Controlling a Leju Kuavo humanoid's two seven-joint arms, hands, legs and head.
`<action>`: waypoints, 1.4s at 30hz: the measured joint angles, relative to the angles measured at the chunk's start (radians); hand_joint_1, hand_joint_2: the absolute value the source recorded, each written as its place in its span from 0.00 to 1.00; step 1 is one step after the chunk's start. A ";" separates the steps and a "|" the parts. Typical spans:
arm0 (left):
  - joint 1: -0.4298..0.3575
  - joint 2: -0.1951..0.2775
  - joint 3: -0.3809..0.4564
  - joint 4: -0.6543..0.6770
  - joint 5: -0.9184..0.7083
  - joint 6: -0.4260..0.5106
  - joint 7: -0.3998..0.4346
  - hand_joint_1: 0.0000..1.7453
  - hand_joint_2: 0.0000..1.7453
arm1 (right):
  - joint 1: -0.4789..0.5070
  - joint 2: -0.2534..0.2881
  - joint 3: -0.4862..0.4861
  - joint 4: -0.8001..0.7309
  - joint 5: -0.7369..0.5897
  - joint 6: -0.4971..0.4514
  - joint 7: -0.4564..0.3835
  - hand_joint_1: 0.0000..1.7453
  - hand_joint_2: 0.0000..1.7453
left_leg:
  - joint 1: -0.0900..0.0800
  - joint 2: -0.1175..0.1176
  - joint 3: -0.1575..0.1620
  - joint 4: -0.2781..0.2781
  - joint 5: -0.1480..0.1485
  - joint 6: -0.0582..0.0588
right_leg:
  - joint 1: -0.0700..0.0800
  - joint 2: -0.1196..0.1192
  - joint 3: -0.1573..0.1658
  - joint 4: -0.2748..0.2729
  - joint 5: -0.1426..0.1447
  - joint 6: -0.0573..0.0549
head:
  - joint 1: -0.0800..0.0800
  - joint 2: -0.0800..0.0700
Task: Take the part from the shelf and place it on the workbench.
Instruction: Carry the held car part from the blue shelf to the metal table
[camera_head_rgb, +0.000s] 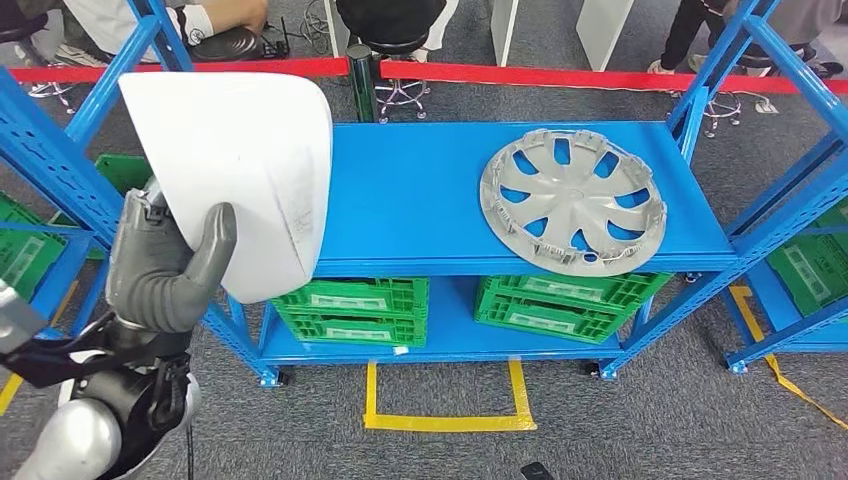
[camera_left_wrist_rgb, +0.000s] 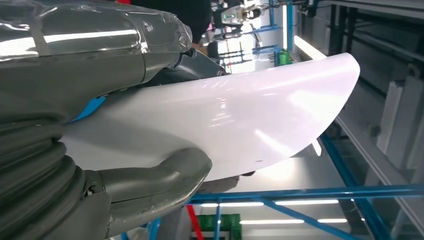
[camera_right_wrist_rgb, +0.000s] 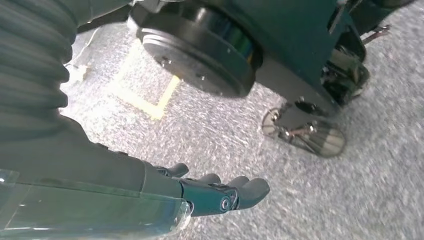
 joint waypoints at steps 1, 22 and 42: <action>0.006 0.004 0.000 -0.003 -0.002 -0.001 0.002 1.00 1.00 | -0.001 -0.001 0.002 -0.006 0.002 -0.009 0.004 0.00 1.00 | 0.005 0.001 0.002 0.020 0.001 -0.008 | -0.004 -0.001 -0.015 0.008 0.005 0.004 | -0.001 0.000; 0.044 0.013 0.000 -0.032 -0.032 -0.016 -0.013 1.00 1.00 | -0.050 -0.048 0.010 -0.099 0.052 -0.044 0.052 0.00 1.00 | -0.011 0.003 0.024 -0.206 0.189 0.051 | 0.005 0.006 0.059 0.108 -0.114 0.006 | 0.014 0.000; 0.088 0.011 0.008 -0.033 -0.027 -0.018 -0.051 1.00 1.00 | -0.054 -0.073 -0.009 -0.149 0.066 -0.045 0.090 0.00 1.00 | 0.002 0.002 0.183 -0.233 0.065 0.043 | 0.004 -0.001 -0.108 0.076 0.031 0.038 | 0.002 0.000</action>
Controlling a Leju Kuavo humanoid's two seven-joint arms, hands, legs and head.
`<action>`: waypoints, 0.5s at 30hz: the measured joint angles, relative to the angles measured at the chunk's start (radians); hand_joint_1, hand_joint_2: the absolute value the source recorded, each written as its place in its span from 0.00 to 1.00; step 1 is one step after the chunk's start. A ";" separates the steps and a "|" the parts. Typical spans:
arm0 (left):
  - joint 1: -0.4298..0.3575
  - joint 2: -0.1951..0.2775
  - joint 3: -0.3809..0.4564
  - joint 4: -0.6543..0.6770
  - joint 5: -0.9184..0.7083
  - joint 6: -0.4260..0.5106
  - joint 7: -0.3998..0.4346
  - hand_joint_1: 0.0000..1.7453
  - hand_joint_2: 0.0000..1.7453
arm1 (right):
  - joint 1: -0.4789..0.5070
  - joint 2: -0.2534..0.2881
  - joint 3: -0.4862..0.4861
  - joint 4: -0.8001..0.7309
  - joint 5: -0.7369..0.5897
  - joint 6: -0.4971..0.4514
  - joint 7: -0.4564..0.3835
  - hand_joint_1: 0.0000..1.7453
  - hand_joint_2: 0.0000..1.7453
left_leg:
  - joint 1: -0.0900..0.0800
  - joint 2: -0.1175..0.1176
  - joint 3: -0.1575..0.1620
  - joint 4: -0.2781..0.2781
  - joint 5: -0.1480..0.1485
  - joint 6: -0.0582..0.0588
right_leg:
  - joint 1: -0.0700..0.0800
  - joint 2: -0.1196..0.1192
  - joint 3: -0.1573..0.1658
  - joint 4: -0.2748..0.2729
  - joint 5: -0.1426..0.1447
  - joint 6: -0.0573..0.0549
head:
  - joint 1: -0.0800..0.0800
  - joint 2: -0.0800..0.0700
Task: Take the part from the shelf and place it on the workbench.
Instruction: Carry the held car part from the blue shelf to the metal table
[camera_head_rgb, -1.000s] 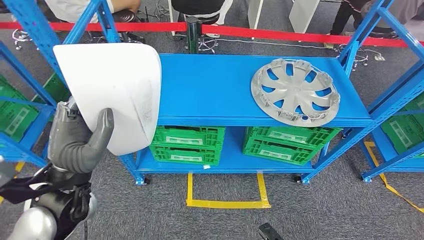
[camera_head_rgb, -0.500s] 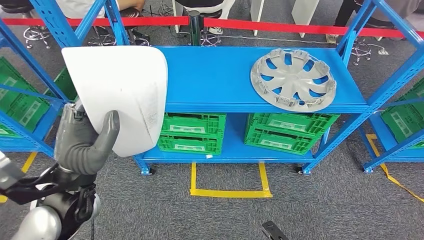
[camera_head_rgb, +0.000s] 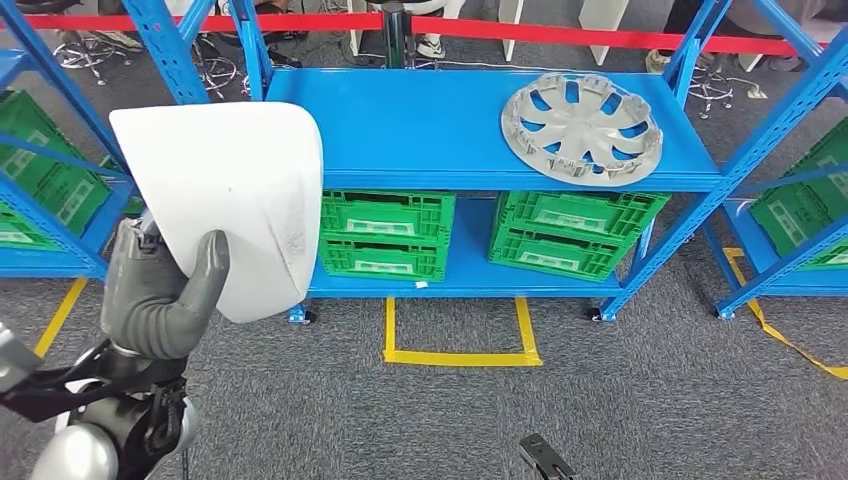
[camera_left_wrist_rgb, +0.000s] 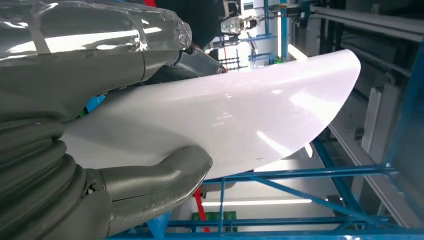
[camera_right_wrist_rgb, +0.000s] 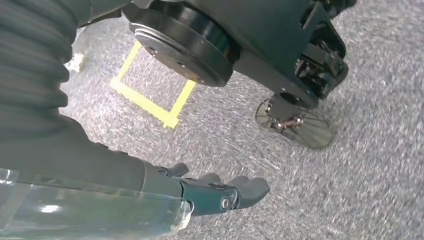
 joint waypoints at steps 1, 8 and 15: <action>0.002 0.000 0.001 0.000 -0.001 0.000 -0.002 1.00 1.00 | 0.001 -0.002 0.000 0.000 0.004 0.005 0.000 0.00 1.00 | 0.002 0.000 -0.010 -0.001 0.011 0.008 | -0.001 0.001 -0.007 0.017 -0.027 0.006 | 0.002 0.000; 0.014 -0.001 0.007 0.000 -0.002 0.002 -0.008 1.00 1.00 | -0.002 -0.004 0.000 -0.001 0.013 0.012 0.000 0.00 1.00 | -0.005 0.000 -0.107 0.001 0.092 0.018 | -0.008 0.002 0.022 0.232 -0.162 0.014 | 0.013 0.000; 0.016 -0.002 0.008 -0.001 -0.003 0.002 -0.009 1.00 1.00 | -0.008 -0.016 0.000 -0.010 0.013 0.012 0.000 0.00 1.00 | -0.010 0.009 -0.144 -0.002 0.143 -0.011 | 0.009 0.004 0.212 -0.085 -0.115 -0.033 | 0.015 0.000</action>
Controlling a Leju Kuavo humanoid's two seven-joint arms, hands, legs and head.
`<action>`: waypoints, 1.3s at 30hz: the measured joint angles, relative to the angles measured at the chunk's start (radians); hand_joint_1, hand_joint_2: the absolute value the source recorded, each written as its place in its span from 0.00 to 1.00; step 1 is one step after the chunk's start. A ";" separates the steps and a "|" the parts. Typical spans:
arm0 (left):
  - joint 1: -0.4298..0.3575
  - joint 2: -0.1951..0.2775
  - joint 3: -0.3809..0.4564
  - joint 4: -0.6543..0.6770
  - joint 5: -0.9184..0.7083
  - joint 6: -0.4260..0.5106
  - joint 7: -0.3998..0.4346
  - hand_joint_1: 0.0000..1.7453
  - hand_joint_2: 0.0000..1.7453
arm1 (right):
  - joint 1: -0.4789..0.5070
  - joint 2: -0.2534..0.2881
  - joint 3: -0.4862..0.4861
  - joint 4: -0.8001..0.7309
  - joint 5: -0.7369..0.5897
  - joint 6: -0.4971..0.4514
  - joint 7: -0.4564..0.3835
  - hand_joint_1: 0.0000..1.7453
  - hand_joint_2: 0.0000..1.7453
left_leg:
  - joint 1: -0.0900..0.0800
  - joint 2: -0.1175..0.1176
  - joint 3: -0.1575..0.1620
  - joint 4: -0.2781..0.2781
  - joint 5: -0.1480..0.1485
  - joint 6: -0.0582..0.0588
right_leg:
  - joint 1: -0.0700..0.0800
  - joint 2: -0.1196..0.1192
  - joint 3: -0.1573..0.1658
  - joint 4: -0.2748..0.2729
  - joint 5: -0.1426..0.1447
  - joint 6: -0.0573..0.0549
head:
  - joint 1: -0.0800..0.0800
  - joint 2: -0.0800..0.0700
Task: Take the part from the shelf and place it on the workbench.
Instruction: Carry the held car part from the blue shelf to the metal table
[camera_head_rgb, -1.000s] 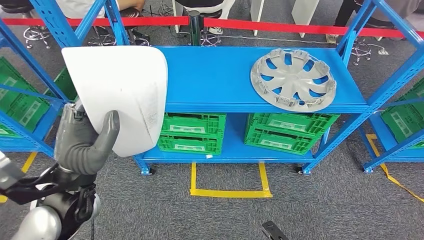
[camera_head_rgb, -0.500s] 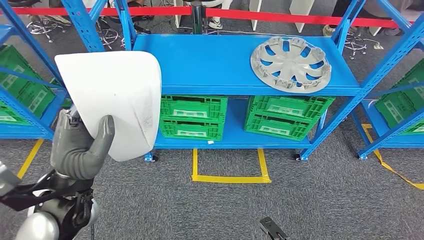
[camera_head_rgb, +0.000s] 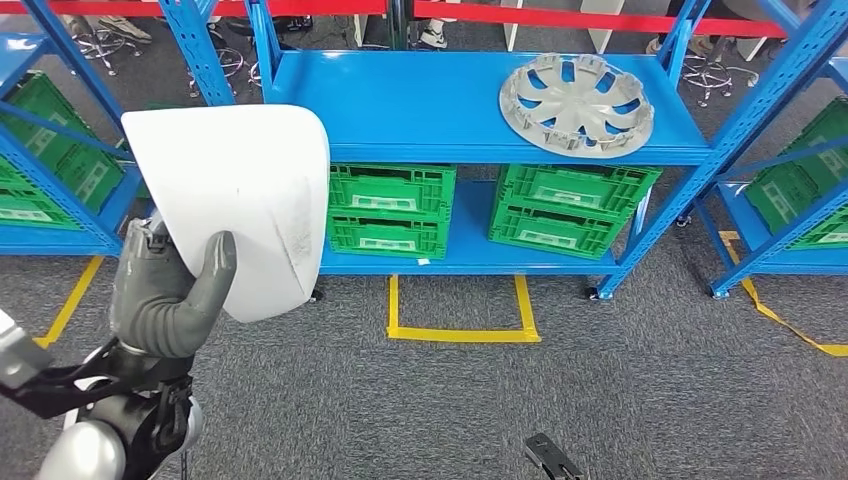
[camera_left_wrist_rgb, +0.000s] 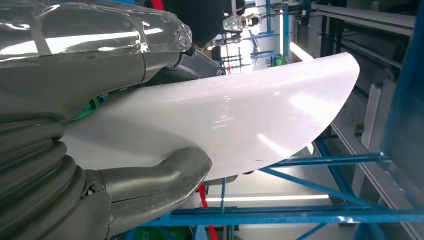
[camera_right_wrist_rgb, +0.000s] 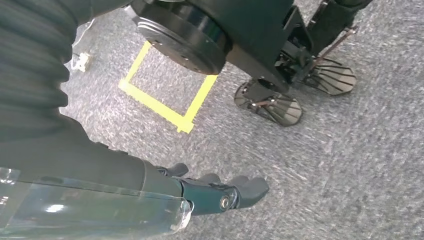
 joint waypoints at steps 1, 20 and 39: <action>0.001 0.000 0.000 0.000 0.000 0.000 0.000 1.00 1.00 | 0.000 0.000 0.000 -0.001 0.000 0.001 0.000 0.00 1.00 | 0.001 -0.002 -0.008 0.012 -0.019 -0.005 | -0.002 -0.002 -0.009 -0.005 0.013 -0.005 | -0.001 0.000; 0.005 -0.002 0.023 -0.009 -0.027 0.014 0.009 1.00 1.00 | -0.006 0.013 -0.048 -0.017 0.088 0.015 -0.005 0.00 1.00 | 0.013 -0.009 0.115 -0.013 -0.105 0.027 | -0.021 -0.005 -0.268 0.292 -0.037 0.056 | -0.008 0.000; 0.011 0.010 0.025 -0.033 -0.047 0.036 0.047 1.00 1.00 | 0.001 0.047 -0.066 0.006 0.053 0.035 -0.045 0.00 1.00 | 0.007 -0.008 -0.017 0.193 -0.146 -0.016 | -0.011 -0.007 -0.108 0.043 0.054 -0.003 | -0.036 0.000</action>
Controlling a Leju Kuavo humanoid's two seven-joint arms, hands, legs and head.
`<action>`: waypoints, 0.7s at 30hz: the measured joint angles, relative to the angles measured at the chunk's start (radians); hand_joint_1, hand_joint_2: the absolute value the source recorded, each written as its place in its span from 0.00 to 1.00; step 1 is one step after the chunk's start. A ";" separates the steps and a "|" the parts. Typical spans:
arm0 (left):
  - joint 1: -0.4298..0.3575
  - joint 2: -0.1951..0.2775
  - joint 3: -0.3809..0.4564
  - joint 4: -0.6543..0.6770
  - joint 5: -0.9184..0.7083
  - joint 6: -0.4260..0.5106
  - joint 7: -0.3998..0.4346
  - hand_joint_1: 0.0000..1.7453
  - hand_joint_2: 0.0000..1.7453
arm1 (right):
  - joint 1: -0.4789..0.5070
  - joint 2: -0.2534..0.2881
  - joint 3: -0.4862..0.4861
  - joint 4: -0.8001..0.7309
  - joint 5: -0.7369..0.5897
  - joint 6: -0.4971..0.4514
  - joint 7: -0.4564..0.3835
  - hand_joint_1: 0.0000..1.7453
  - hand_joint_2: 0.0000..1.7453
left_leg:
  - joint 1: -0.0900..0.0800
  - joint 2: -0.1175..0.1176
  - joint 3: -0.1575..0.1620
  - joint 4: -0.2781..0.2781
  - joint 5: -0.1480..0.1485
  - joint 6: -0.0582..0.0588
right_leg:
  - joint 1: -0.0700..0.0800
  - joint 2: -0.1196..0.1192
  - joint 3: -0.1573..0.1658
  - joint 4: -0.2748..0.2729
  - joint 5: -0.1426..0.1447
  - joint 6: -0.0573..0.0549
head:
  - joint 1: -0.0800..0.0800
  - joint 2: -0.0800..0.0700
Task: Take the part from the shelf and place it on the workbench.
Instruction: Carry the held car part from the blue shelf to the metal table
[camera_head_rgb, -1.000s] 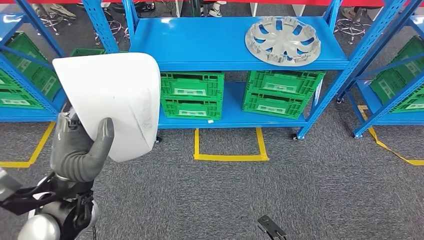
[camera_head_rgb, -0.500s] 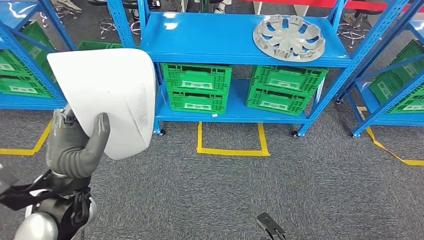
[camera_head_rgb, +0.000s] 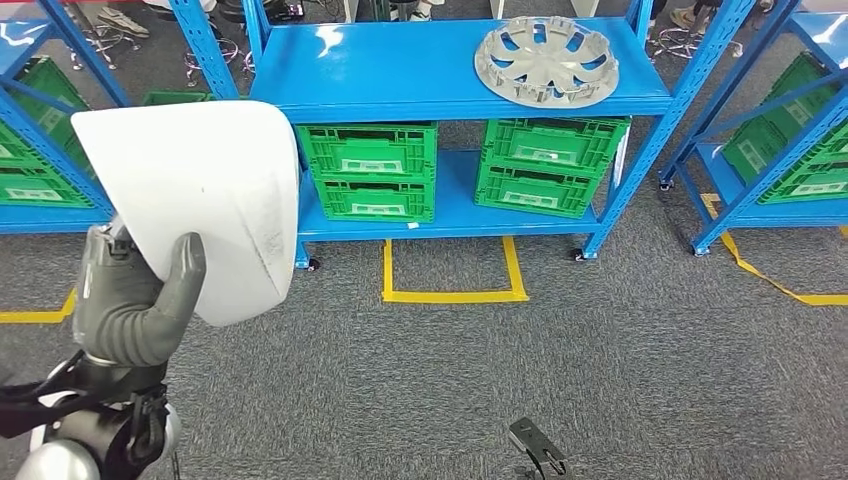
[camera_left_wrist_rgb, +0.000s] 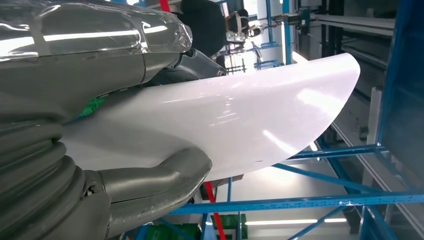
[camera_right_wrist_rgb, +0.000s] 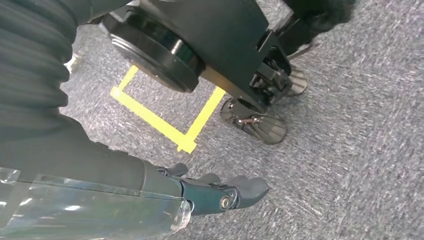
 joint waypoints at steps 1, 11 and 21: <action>0.000 0.001 0.000 0.000 -0.001 0.000 0.000 1.00 1.00 | 0.000 0.002 -0.001 0.001 0.002 0.001 -0.002 0.00 1.00 | -0.001 0.000 0.033 -0.065 0.032 0.006 | 0.002 0.000 -0.001 0.005 -0.002 0.000 | -0.003 0.000; 0.002 0.005 0.000 -0.009 -0.002 0.005 0.002 1.00 1.00 | -0.006 0.011 -0.001 0.009 0.028 0.009 -0.004 0.00 1.00 | 0.004 -0.005 0.081 -0.193 0.075 0.038 | -0.007 0.003 -0.093 0.213 -0.125 0.049 | 0.008 0.000; 0.005 0.006 0.000 -0.012 -0.003 0.005 -0.002 1.00 1.00 | -0.002 0.013 -0.001 0.018 0.042 0.017 -0.001 0.00 1.00 | 0.015 -0.077 0.061 -0.194 0.094 -0.001 | -0.018 0.062 0.003 0.011 -0.016 0.033 | 0.019 0.000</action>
